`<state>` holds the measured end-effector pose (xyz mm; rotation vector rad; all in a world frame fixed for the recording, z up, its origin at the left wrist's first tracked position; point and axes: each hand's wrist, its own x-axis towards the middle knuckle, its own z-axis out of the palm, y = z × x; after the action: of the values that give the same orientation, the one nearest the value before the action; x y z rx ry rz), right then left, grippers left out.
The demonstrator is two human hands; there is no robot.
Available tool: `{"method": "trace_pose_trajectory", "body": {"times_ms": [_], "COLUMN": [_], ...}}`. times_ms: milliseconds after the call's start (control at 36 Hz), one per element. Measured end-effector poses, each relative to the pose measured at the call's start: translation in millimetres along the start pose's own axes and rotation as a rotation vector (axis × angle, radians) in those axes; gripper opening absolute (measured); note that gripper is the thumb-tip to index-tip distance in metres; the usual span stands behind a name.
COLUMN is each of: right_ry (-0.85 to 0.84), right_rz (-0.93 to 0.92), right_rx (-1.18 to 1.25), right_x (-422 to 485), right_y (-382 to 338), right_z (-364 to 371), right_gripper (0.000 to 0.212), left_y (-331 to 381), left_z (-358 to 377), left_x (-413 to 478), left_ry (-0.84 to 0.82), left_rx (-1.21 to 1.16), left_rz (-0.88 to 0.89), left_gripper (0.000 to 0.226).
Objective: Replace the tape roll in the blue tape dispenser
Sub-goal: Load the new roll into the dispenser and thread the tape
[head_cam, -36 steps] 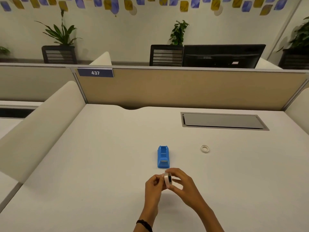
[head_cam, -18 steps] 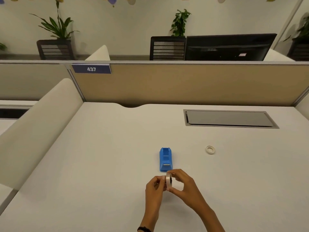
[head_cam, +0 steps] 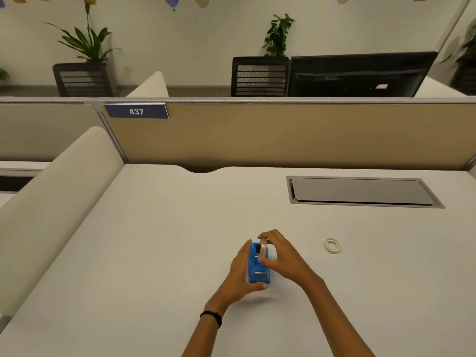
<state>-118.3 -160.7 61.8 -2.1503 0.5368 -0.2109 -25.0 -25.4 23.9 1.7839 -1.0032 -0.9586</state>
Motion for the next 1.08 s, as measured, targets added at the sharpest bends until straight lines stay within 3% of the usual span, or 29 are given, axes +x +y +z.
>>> {"method": "trace_pose_trajectory", "body": {"times_ms": [83,417,1083], "right_ry": [-0.064,-0.128,-0.202], "right_rz": [-0.003,-0.039,0.062], "right_rx": [-0.081,-0.144,-0.174], "right_x": [8.9,26.7,28.4], "right_y": [4.5,8.4,-3.9], "right_z": [0.2,6.3,-6.7], "right_gripper": [0.042,0.032,0.029], "left_y": [-3.7,-7.3,-8.9], "left_z": [2.5,2.7,5.4], "left_x": [11.4,18.2,18.2], "left_ry": [-0.026,0.136,0.133], "left_rx": [-0.025,-0.118,-0.109], "left_rz": [-0.008,0.002,-0.005], "left_gripper": [0.111,0.099,0.094]}}
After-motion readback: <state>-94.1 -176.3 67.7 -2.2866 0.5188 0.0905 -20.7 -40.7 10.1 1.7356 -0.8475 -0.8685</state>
